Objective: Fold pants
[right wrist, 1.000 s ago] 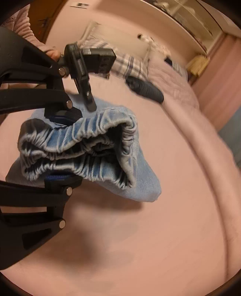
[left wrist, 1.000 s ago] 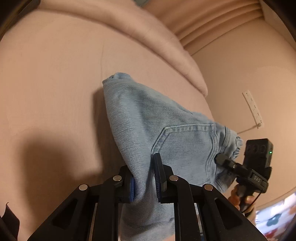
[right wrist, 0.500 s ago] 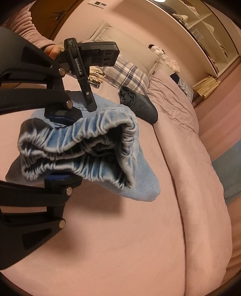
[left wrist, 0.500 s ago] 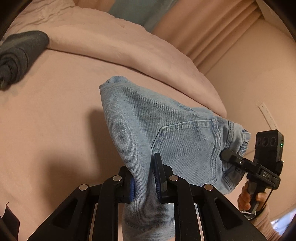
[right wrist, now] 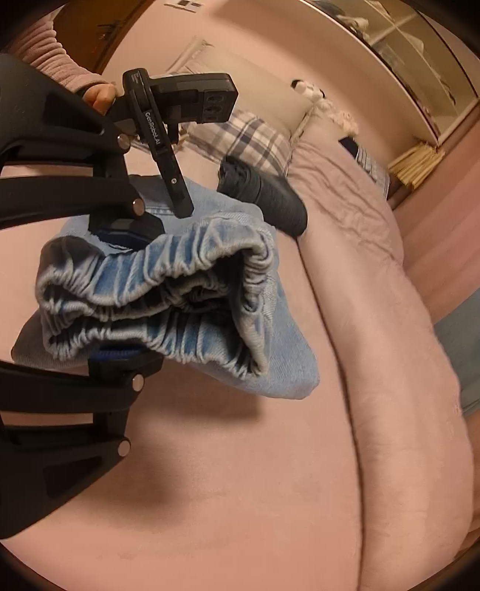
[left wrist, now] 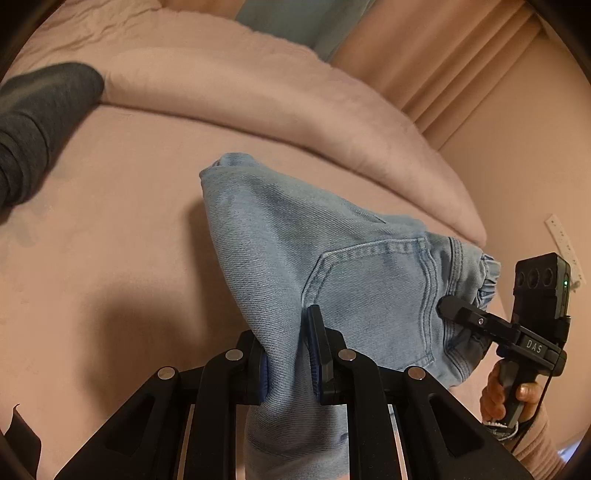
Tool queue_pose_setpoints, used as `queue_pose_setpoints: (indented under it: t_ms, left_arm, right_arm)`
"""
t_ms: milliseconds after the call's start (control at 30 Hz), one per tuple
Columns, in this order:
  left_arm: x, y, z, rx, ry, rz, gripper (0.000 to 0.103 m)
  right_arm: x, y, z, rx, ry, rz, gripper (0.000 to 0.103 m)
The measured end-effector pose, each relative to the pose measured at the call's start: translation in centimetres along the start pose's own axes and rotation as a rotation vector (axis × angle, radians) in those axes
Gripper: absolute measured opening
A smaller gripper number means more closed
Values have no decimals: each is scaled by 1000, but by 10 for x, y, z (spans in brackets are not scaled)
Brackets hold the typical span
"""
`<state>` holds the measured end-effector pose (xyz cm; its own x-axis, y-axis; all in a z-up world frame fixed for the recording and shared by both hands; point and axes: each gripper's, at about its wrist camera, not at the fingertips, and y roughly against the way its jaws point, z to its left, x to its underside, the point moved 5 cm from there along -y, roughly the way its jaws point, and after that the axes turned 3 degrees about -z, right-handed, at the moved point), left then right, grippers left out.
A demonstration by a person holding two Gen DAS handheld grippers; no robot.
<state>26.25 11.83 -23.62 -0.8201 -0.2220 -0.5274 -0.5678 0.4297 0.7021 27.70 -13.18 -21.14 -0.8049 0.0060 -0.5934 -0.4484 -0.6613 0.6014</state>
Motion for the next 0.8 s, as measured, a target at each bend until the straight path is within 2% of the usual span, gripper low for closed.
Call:
queue_pose_setpoints:
  t_ms: [100,233,267,367,400,433,500,600,633,700,733,767,800]
  left_arm:
    - [7,-15,9,-23,10,33,15]
    - [13,-19,13,-25,5,28,19]
    - [14,-18,15,-36,0,28,22]
    - [12,-13,6,-82,-19,21,24]
    - [11,-8,2,-110,-38,11,24]
    - [12,2,-3,-147,-74,-8,24]
    - [15,16,-11,-162,-116,-29,24]
    - [20,34,-30,-189,-208,-83,27]
    - [22,40,-39,-176,-235,-105,27]
    - [23,45,-51,-184,-268,-134,27]
    - [24,44,-60,-178,-290,-139,32]
    - [27,44,-61,-172,-300,-132,42]
    - [27,40,-62,-180,-303,-127,45]
  right_arm:
    - [5,-19,-14,24,-30,32,45]
    - [16,-37,-37,69,-75,79,49]
    - [17,-38,-41,67,-87,80,54]
    - [18,-35,-45,109,-111,84,69]
    - [17,-32,-43,134,-103,83,70]
    - [13,-26,-39,160,-83,68,69]
    - [2,-7,-30,209,-31,-3,70]
    - [-18,20,-16,213,34,-92,68]
    - [-22,22,-10,210,62,-100,66]
    - [-28,22,4,218,133,-87,53]
    - [-29,18,9,225,165,-72,51]
    - [-28,12,14,232,192,-56,49]
    - [-27,6,18,250,218,-40,48]
